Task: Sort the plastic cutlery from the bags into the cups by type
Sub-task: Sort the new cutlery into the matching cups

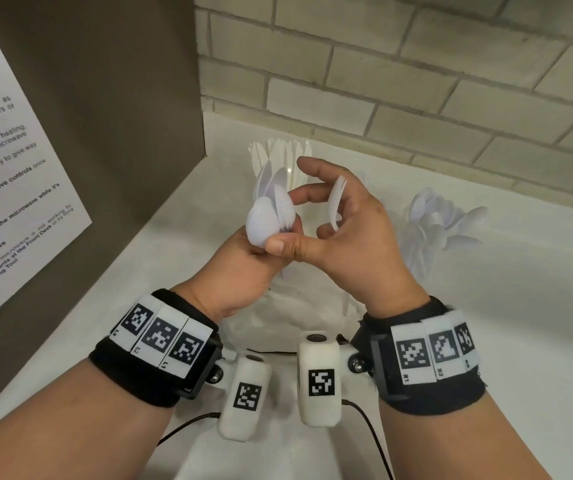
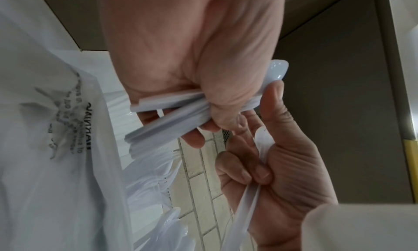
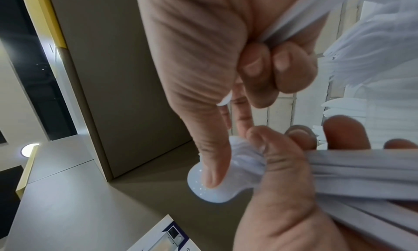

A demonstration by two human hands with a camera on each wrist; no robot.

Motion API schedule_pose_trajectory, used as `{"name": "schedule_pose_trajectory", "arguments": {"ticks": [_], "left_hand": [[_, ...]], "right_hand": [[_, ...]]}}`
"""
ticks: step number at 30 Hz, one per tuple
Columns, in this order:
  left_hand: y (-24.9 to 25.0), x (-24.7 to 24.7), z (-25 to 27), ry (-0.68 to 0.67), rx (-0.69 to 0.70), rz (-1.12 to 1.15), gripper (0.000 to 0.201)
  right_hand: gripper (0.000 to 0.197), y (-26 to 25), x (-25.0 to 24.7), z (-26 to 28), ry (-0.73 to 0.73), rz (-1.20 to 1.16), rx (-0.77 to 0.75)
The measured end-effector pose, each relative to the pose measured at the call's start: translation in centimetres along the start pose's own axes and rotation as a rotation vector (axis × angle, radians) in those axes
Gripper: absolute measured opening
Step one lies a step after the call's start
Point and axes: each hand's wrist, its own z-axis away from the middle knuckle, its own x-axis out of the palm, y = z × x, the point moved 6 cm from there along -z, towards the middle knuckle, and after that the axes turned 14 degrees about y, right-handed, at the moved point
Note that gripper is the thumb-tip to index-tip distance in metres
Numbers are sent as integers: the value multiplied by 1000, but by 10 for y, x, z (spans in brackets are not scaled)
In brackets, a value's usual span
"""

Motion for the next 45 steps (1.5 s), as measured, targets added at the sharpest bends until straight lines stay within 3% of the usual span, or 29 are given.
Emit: {"name": "schedule_pose_trajectory", "arguments": {"ticks": [6, 8, 10, 12, 15, 20, 25, 27, 30, 32, 34, 37, 41, 45], "left_hand": [[-6, 5, 0, 13, -75, 5, 11], [-9, 4, 0, 61, -115, -47, 11], [-13, -3, -1, 125, -147, -87, 19], [-14, -9, -3, 183, -170, -84, 21], [-14, -12, -5, 214, -193, -61, 21], [-17, -8, -4, 207, -209, -71, 23], [-17, -6, -4, 202, -215, -87, 21], [-16, -5, -4, 199, -203, -104, 23], [-15, -3, -4, 205, -201, -104, 24], [-14, -3, -4, 209, -205, -94, 26], [-14, -2, -4, 201, -207, -92, 27], [-14, 1, -4, 179, -208, -107, 23], [-11, 9, -4, 138, -213, -112, 15], [-8, 21, -5, 18, -176, -129, 23]], "right_hand": [[44, 2, 1, 2, 11, 42, -11], [31, 13, -10, -5, 149, 36, 67], [42, 26, -32, -19, 335, -75, 224], [36, 27, -58, -38, 473, -235, 299], [23, 20, -91, -69, 557, -137, 187], [22, 26, -113, -100, 598, 107, -71], [12, 53, -100, -97, 546, 229, -97], [18, 65, -93, -92, 492, 363, -145], [35, 82, -77, -87, 304, 799, -172], [42, 96, -66, -83, 99, 1152, -100], [47, 99, -63, -80, -6, 1290, -35], [50, 74, -67, -76, 87, 1150, 1], [60, 23, -45, -52, 124, 344, -1], [83, -1, -9, -26, -151, 10, -5]]}}
